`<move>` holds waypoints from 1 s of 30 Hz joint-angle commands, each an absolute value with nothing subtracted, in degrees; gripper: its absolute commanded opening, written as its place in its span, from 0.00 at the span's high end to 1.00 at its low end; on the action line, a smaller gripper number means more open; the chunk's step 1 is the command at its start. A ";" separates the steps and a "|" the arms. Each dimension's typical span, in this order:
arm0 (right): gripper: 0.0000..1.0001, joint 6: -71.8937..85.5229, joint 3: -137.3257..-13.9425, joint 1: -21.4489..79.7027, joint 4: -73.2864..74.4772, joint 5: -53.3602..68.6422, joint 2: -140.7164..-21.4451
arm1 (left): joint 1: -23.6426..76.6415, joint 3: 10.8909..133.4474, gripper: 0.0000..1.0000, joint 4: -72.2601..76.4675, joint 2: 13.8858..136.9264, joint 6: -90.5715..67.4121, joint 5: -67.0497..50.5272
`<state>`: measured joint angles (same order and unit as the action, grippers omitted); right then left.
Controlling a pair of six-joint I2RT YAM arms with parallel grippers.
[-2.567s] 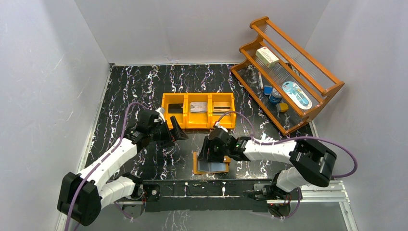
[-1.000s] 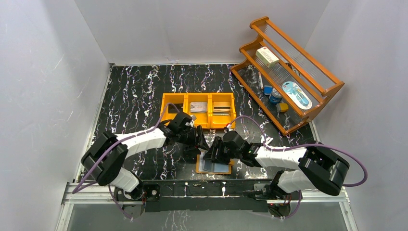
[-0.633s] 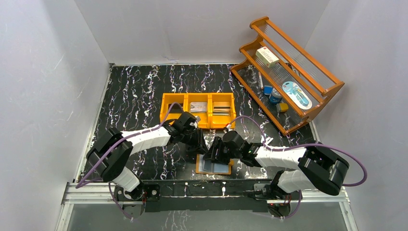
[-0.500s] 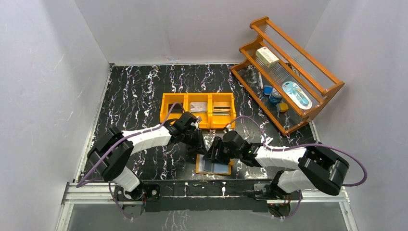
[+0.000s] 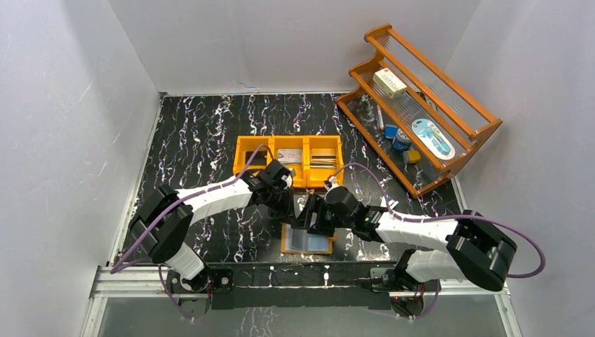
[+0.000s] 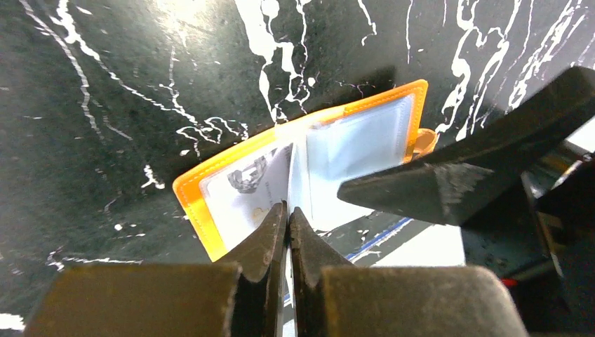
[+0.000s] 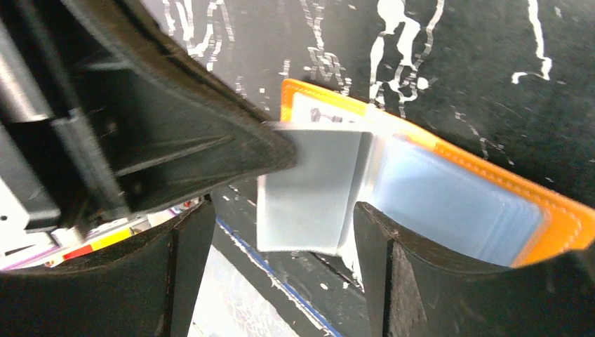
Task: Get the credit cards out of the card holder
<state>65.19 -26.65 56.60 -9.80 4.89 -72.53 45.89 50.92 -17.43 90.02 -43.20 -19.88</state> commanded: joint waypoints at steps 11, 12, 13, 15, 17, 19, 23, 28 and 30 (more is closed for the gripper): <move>0.20 71.76 -24.86 56.33 6.24 -13.43 -55.49 | 45.97 61.88 0.99 -34.19 90.10 -38.74 -7.33; 0.20 72.55 -24.39 56.29 7.16 -14.54 -54.18 | 45.97 62.48 0.97 -34.19 90.50 -39.02 -7.54; 0.20 73.00 -23.94 56.31 7.88 -15.31 -53.21 | 45.92 62.95 0.93 -34.21 90.91 -39.25 -7.56; 0.20 73.84 -23.37 56.34 9.09 -16.31 -51.67 | 46.01 63.66 0.88 -34.20 91.66 -39.38 -7.41; 0.20 74.36 -23.12 56.34 9.76 -16.52 -51.30 | 45.98 64.08 0.80 -34.12 92.44 -39.69 -7.80; 0.20 74.60 -23.03 56.34 9.93 -16.38 -51.46 | 46.00 64.39 0.77 -33.76 93.29 -40.01 -8.77; 0.20 74.47 -23.32 56.33 9.68 -16.16 -52.47 | 46.10 64.70 0.68 -32.43 93.86 -40.92 -10.55; 0.19 74.11 -23.77 56.34 9.34 -15.77 -53.57 | 46.76 64.51 0.60 -30.74 93.45 -42.07 -13.01; 0.19 73.98 -23.82 56.33 9.23 -15.58 -53.81 | 47.09 64.36 0.56 -30.42 92.98 -42.38 -13.83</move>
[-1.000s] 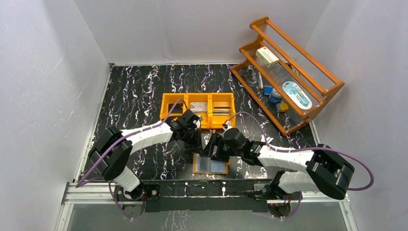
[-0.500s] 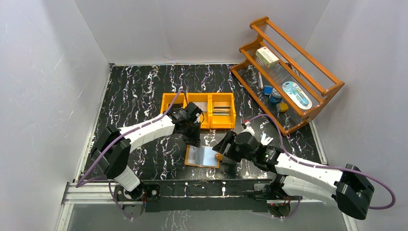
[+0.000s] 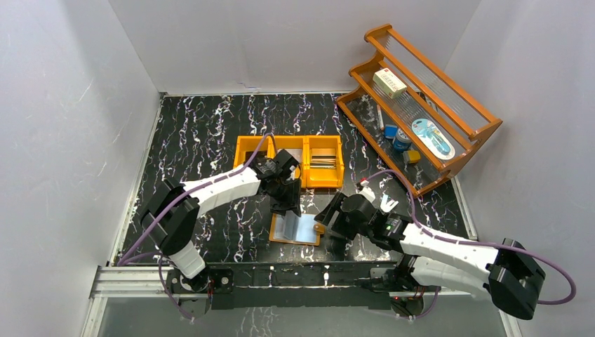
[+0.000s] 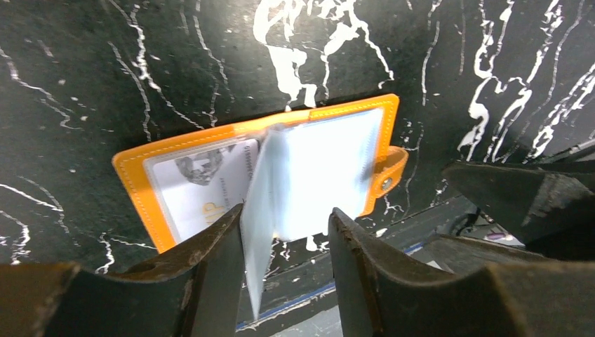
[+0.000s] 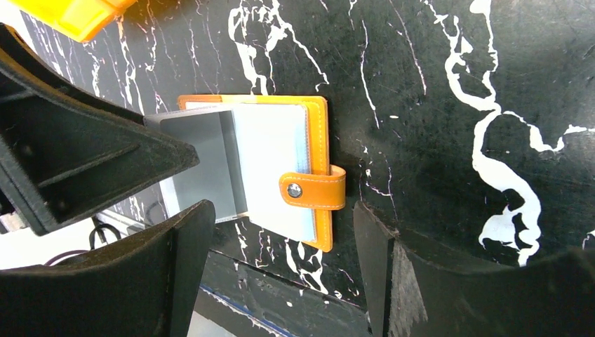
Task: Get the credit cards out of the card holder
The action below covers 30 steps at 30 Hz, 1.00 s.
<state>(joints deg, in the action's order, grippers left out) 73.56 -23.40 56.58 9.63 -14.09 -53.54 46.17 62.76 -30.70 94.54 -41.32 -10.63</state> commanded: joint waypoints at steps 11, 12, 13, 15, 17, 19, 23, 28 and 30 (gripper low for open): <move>0.19 74.16 -23.64 56.34 8.78 -15.41 -54.14 | 49.13 59.60 0.50 -21.99 90.61 -45.47 -22.50; 0.19 74.24 -23.64 56.29 8.85 -15.53 -53.92 | 49.36 59.11 0.49 -20.45 91.08 -45.74 -24.20; 0.19 74.28 -23.64 56.33 8.99 -15.68 -53.64 | 49.53 58.93 0.48 -19.54 91.76 -45.50 -26.05; 0.20 74.52 -23.64 56.32 9.58 -16.03 -52.97 | 49.61 60.17 0.51 -22.04 93.29 -42.34 -25.85; 0.22 74.47 -23.73 56.34 10.28 -16.19 -52.15 | 49.64 60.96 0.52 -25.93 91.07 -41.46 -16.94; 0.24 74.65 -23.65 56.31 10.54 -16.29 -51.30 | 49.16 59.12 0.46 -25.52 85.69 -41.14 -11.69; 0.34 73.95 -23.12 56.33 7.92 -15.49 -50.60 | 46.83 57.52 0.38 -27.08 79.82 -40.59 -8.22; 0.44 69.96 -26.05 56.31 4.26 -11.57 -54.24 | 44.74 54.90 0.36 -29.13 79.02 -40.84 -8.14; 0.48 67.91 -28.69 56.33 4.29 -9.41 -57.16 | 44.20 53.58 0.36 -28.58 78.74 -41.78 -8.73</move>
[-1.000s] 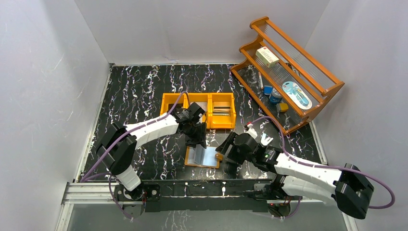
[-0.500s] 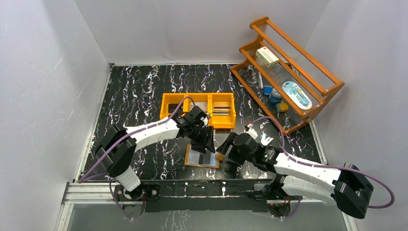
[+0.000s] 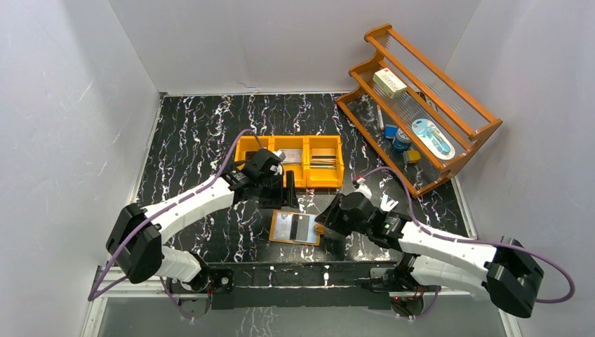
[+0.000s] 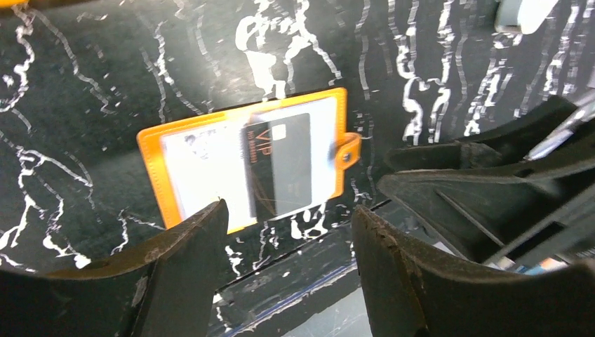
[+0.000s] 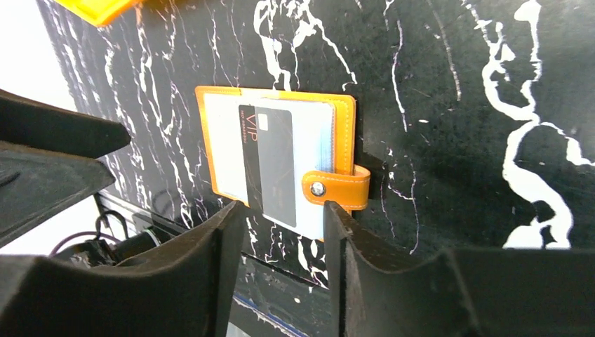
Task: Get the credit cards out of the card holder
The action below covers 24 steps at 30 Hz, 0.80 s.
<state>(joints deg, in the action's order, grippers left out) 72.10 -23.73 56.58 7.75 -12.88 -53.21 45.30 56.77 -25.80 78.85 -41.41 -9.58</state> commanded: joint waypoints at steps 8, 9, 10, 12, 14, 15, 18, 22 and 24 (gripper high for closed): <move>0.57 64.27 -35.00 56.34 2.92 -2.99 -69.33 | 42.73 47.20 0.36 -22.63 73.18 -47.55 -9.86; 0.57 64.60 -35.02 56.30 2.30 -2.43 -70.37 | 42.60 46.42 0.36 -21.46 72.21 -48.08 -10.19; 0.57 64.83 -34.88 56.36 1.51 -1.78 -71.14 | 42.55 45.61 0.35 -20.43 71.48 -48.80 -10.41; 0.56 65.25 -34.08 56.38 0.09 -0.96 -72.41 | 42.41 43.81 0.33 -18.09 69.91 -49.90 -11.28; 0.56 66.32 -33.17 56.34 -0.04 -0.85 -73.43 | 42.29 42.45 0.32 -16.14 69.15 -50.66 -12.15; 0.56 66.81 -32.83 56.33 0.28 -1.11 -73.92 | 42.28 41.84 0.32 -15.05 68.90 -50.97 -12.67; 0.56 67.57 -31.41 56.22 0.25 -0.96 -75.37 | 42.28 40.16 0.31 -11.89 69.05 -51.86 -15.33; 0.57 69.41 -29.83 56.24 0.62 -1.32 -76.60 | 42.28 38.29 0.30 -7.02 70.96 -53.13 -19.72; 0.57 69.81 -30.02 56.24 2.61 -2.42 -76.64 | 42.28 38.10 0.30 -6.37 72.20 -52.97 -20.69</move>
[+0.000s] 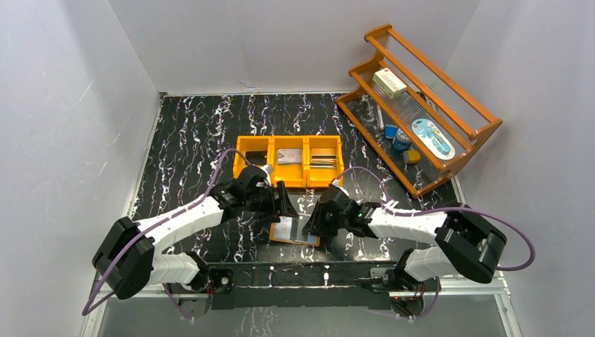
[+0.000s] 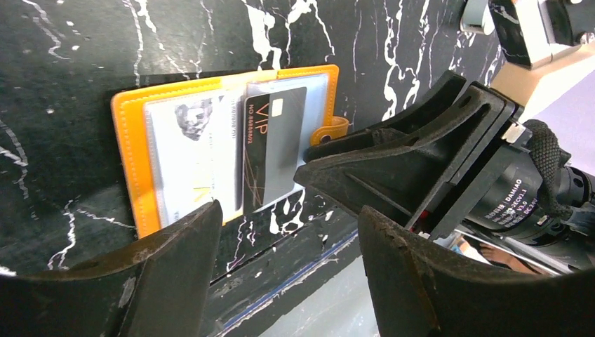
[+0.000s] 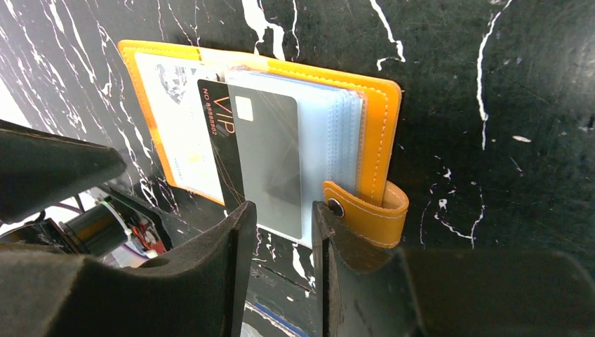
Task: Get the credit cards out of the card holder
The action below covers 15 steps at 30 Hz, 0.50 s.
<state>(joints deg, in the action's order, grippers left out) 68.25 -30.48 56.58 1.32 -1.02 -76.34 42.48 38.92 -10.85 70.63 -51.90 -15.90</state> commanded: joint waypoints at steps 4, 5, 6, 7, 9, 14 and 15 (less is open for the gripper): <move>0.56 70.51 -29.90 56.06 4.60 -4.30 -75.46 | 42.25 37.93 0.31 -5.26 74.73 -51.97 -22.33; 0.56 70.90 -29.51 56.03 4.46 -4.40 -75.10 | 42.20 37.90 0.31 -5.09 75.26 -51.87 -22.49; 0.57 71.13 -29.08 55.94 4.14 -4.41 -74.72 | 42.19 37.82 0.31 -4.69 75.74 -51.79 -22.74; 0.57 71.37 -28.53 55.76 3.79 -4.27 -74.36 | 42.26 37.64 0.31 -4.17 76.10 -51.77 -23.07; 0.57 71.77 -27.95 55.61 3.54 -4.15 -73.99 | 42.23 37.06 0.31 -3.25 76.90 -51.69 -23.47; 0.56 72.05 -26.72 54.98 1.81 -2.85 -73.63 | 42.15 34.60 0.33 2.53 80.35 -52.76 -27.57; 0.56 72.14 -26.45 54.83 1.24 -2.52 -73.65 | 42.17 33.87 0.34 4.01 80.94 -53.43 -28.38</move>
<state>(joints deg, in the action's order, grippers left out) 71.92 -28.29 55.57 0.69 -1.45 -74.17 42.48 35.90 -1.48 78.81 -52.18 -23.40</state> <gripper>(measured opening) 0.437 0.676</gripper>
